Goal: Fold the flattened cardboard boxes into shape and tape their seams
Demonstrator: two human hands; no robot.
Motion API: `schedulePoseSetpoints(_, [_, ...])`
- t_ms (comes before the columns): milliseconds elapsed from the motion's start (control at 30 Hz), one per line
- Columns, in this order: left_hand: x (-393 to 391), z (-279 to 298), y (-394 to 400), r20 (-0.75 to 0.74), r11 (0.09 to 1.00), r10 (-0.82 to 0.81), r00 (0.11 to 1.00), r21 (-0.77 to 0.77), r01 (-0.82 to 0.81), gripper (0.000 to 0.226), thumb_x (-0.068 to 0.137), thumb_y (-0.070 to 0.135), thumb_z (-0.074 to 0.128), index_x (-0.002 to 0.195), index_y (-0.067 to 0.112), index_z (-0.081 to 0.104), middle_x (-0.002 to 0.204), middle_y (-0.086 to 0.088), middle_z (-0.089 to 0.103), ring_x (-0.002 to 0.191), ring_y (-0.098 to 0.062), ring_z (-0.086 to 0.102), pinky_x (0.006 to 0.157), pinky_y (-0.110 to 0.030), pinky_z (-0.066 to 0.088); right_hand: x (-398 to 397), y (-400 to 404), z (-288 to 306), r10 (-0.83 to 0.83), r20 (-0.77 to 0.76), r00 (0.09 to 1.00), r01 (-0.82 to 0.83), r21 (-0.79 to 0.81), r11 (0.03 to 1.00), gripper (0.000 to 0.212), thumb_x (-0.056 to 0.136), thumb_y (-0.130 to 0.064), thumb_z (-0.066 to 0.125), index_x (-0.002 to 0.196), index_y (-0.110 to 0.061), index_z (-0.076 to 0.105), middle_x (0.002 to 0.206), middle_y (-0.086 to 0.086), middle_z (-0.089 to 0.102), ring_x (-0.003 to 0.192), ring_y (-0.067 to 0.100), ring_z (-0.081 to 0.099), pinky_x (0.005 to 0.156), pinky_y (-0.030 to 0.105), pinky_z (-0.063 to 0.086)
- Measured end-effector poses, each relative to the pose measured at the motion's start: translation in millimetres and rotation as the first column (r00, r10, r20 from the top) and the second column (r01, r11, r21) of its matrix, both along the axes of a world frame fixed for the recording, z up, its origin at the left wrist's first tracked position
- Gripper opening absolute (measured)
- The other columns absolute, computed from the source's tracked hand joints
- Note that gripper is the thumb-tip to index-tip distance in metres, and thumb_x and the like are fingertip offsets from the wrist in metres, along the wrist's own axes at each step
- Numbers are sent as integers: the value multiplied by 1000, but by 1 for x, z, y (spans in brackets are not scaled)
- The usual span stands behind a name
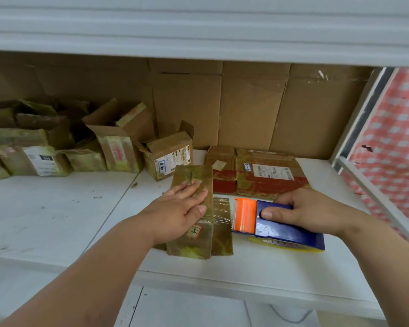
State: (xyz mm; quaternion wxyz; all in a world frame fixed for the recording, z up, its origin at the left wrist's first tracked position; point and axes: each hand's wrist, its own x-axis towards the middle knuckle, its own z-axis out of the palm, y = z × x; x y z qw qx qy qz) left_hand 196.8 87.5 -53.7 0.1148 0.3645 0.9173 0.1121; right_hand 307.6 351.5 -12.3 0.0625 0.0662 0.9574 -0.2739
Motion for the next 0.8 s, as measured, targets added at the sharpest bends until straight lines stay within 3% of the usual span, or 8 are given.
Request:
schedulePoseSetpoints(233, [-2,0,-1,17,1000,3,1000,13,-3,51,103,53,20,153,46,9,161,25,-6,149,-3,-11,121,-28,0,1,5,6,45,-15,999,-44,47,998,60,60,-81,49,64,-22,63,61,-8,58,59,5,52,62,26,39])
schedulePoseSetpoints(400, [-2,0,-3,25,1000,10,1000,24,-11,51,104,53,20,153,48,9,160,27,-6,149,-2,-11,123,-33,4,0,8,15,64,33,997,-70,201,977,62,61,-84,41,65,-25,61,60,-15,59,59,0,54,58,22,37])
schedulePoseSetpoints(633, [-1,-6,-1,5,999,25,1000,44,-25,50,104,52,20,153,49,10,159,29,-6,149,-2,-11,123,-34,7,-22,-9,1,30,73,997,-55,377,924,67,78,-84,46,82,-22,69,78,-2,67,76,13,62,72,34,50])
schedulePoseSetpoints(800, [2,-7,-1,-19,998,31,999,59,-30,51,104,51,20,153,46,10,160,28,-4,149,-4,-9,123,-34,8,-31,-19,-3,12,125,992,-61,389,919,65,80,-83,46,76,-20,65,73,0,62,73,16,59,60,31,40])
